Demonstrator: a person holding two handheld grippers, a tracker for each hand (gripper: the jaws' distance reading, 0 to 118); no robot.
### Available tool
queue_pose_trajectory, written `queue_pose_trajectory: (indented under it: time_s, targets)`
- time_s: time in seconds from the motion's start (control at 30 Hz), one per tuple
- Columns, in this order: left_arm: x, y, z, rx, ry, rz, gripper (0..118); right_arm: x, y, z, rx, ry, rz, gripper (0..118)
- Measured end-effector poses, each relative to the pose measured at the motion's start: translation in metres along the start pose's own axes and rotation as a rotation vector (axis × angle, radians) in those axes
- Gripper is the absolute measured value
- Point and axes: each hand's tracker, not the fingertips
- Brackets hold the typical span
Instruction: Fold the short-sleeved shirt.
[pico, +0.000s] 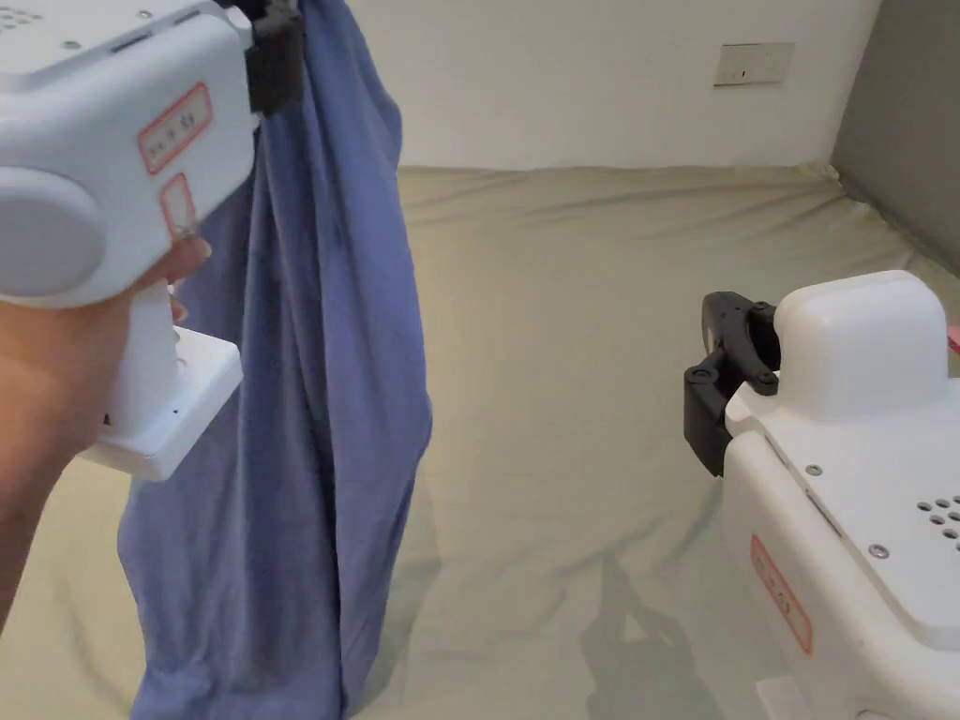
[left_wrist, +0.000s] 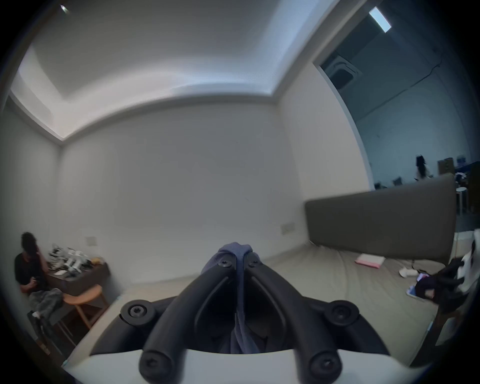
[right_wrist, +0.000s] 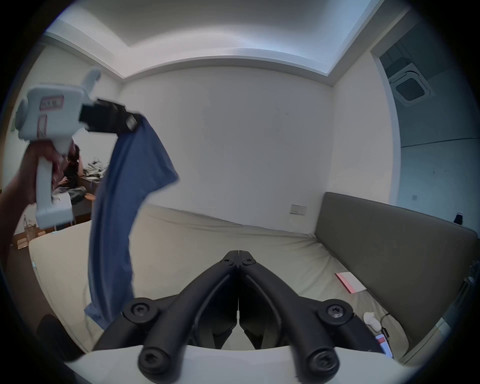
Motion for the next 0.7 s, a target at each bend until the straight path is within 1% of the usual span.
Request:
queue_pose_trajectory:
  time_s: [0.13,0.27,0.33,0.47,0.57,0.6,0.63,0.67,0.7]
  targets:
    - [0.055,-0.068,-0.073,-0.193,-0.105,-0.048,0,0.024,-0.018,-0.010,-0.046,-0.053,-0.015,1]
    - [0.109,-0.166,-0.128,-0.439,-0.229,-0.066,0,0.043,-0.042,-0.027,-0.106,-0.082,-0.031,1]
    - [0.128,-0.219,-0.149,-0.574,-0.255,-0.064,0,0.049,-0.053,-0.036,-0.139,-0.090,-0.034,1]
    - [0.164,-0.309,-0.163,-0.787,-0.271,-0.121,0,0.058,-0.072,-0.053,-0.189,-0.095,-0.047,1]
    - [0.176,-0.346,-0.159,-0.846,-0.295,-0.130,0,0.060,-0.081,-0.061,-0.212,-0.095,-0.040,1]
    - [0.178,-0.352,-0.157,-0.862,-0.297,-0.119,3,0.061,-0.083,-0.063,-0.218,-0.096,-0.036,1]
    - [0.178,-0.356,-0.155,-0.863,-0.286,-0.110,10,0.062,-0.085,-0.064,-0.224,-0.096,-0.034,1]
    - [0.177,-0.358,-0.152,-0.865,-0.280,-0.099,24,0.062,-0.086,-0.065,-0.229,-0.094,-0.033,1]
    - [0.173,-0.356,-0.151,-0.865,-0.271,-0.083,50,0.063,-0.086,-0.066,-0.232,-0.094,-0.033,1]
